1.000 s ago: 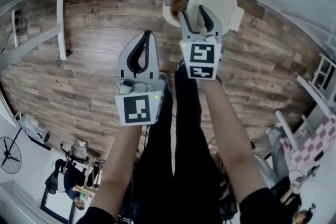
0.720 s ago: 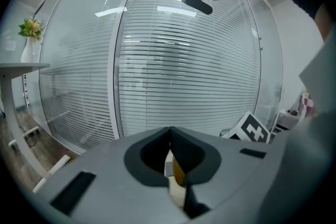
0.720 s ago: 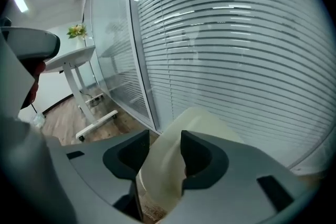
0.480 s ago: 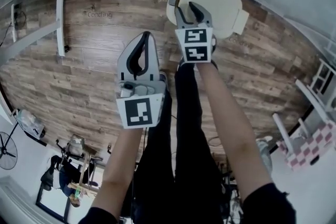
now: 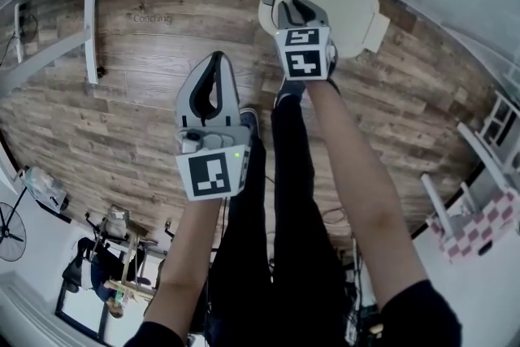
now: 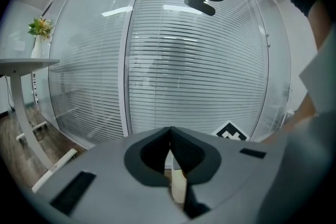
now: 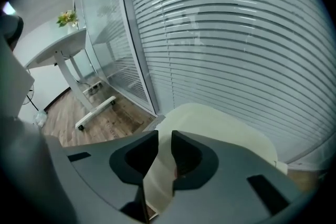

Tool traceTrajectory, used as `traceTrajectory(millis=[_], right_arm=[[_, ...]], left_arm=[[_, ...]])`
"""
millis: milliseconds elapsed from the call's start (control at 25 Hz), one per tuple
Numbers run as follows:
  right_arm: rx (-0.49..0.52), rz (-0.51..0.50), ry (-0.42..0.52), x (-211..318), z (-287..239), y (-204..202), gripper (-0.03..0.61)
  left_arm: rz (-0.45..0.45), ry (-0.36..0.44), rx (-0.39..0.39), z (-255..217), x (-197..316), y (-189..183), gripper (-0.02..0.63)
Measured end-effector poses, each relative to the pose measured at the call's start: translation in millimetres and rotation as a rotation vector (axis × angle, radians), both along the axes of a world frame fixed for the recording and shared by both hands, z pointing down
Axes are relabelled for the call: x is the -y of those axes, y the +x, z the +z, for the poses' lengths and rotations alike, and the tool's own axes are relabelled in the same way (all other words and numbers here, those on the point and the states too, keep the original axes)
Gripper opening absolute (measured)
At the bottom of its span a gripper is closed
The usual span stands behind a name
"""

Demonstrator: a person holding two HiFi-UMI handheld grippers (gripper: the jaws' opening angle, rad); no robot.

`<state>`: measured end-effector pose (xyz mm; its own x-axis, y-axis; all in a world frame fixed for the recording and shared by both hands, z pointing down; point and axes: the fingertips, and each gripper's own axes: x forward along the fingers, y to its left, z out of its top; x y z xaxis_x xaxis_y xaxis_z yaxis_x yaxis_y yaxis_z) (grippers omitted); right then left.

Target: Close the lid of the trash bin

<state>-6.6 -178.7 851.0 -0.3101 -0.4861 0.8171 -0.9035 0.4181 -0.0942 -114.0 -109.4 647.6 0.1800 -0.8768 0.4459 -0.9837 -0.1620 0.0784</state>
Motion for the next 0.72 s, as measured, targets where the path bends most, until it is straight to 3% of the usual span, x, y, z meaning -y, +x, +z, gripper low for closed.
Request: traceTrajectory(millis=[320,720], right_arm=[[-0.029,-0.027,-0.060,-2.1,23.3,-1.3,0.089],[-0.020,0.000,-0.058,-2.5,24.6,-2.4,0.094]], left_arm=[[-0.004,-0.012,0.005,8.8,0.1,-3.7,0.008],[0.005,-0.009,-0.001,7.7,5.7,-6.1,0.008]])
